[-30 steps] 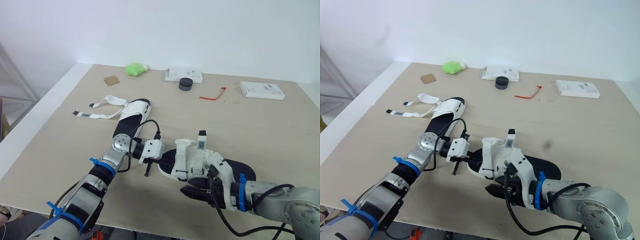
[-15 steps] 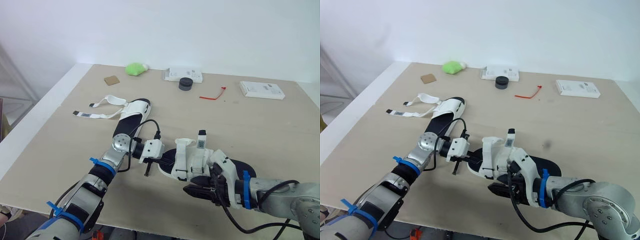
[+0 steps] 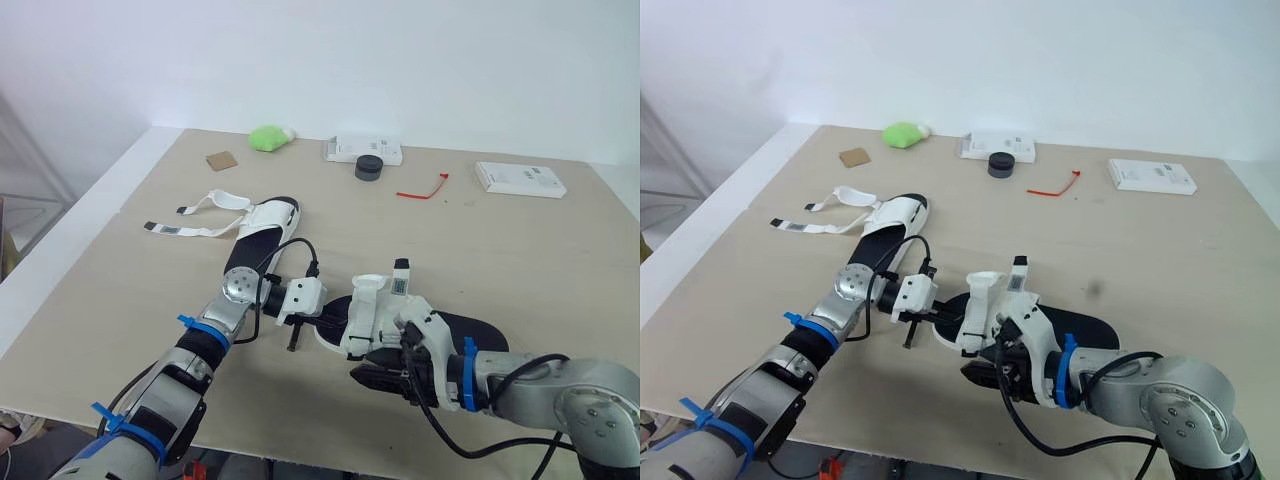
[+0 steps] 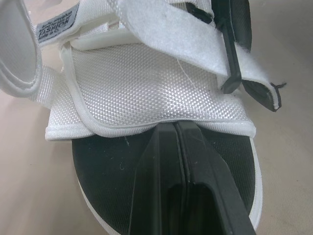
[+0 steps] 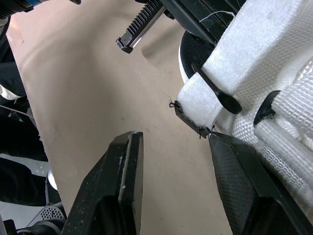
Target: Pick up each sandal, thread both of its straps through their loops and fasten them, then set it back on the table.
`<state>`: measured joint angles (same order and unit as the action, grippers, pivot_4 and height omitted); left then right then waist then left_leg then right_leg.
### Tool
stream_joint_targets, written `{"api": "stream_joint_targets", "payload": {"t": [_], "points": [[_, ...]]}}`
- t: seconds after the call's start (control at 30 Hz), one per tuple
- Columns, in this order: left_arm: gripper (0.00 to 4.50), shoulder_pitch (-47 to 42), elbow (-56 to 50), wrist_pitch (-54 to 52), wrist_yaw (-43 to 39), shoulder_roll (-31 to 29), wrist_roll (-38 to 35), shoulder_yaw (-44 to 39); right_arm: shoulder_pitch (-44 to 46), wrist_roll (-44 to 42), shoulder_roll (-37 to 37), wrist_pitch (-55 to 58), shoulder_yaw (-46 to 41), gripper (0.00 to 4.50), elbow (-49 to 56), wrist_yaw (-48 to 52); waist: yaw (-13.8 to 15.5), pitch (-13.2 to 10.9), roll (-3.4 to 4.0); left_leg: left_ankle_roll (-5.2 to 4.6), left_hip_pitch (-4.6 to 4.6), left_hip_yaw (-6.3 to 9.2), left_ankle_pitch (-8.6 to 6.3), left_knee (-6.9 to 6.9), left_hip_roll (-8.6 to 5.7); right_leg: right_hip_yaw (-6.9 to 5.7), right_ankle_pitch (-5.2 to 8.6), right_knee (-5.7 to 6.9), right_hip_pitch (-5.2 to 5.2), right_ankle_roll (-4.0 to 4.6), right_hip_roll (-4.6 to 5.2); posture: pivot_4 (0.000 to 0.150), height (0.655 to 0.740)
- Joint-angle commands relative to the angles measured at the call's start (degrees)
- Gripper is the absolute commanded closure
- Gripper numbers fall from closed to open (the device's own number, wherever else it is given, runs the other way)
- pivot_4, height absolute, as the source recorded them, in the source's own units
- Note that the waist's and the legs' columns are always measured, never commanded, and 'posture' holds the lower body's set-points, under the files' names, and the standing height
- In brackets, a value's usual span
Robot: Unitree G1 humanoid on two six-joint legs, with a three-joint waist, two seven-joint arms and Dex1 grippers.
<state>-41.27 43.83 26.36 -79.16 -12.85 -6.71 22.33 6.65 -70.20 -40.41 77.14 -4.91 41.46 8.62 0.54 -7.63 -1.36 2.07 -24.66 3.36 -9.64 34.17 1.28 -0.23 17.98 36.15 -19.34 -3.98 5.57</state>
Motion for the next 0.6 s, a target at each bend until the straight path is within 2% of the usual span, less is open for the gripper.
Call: {"api": "stream_joint_targets", "payload": {"t": [0.03,0.4,0.6], "points": [[4.50,4.4,7.1,-2.9,-0.9,-1.7,8.1,5.4,0.9,0.7,-1.5,-2.7,-3.9,2.15,-0.4,-0.5,0.0,0.0,0.03,0.00,0.00,0.00,0.00,0.00,0.00,-0.01,0.00,0.00,0.00,0.00,0.01,0.150,0.7400],[4.50,4.4,7.2,-3.0,-0.9,-1.6,8.1,5.4,-0.1,-3.1,-3.2,-4.3,-8.0,2.15,-0.5,-3.0,0.0,-0.1,0.02,0.00,-0.04,-0.12,0.00,-0.02,-0.06,-0.36,0.00,-0.05,-0.02,0.00,0.39,0.150,0.7400],[4.50,4.3,7.3,-2.9,-0.9,-1.4,8.2,5.4,-0.4,-4.8,-0.2,-4.9,-4.1,2.15,1.1,-6.8,0.0,-0.1,0.01,-0.01,-0.02,-0.12,0.00,-0.05,-0.05,-0.51,0.00,-0.05,-0.02,0.00,0.37,0.150,0.7400]]}}
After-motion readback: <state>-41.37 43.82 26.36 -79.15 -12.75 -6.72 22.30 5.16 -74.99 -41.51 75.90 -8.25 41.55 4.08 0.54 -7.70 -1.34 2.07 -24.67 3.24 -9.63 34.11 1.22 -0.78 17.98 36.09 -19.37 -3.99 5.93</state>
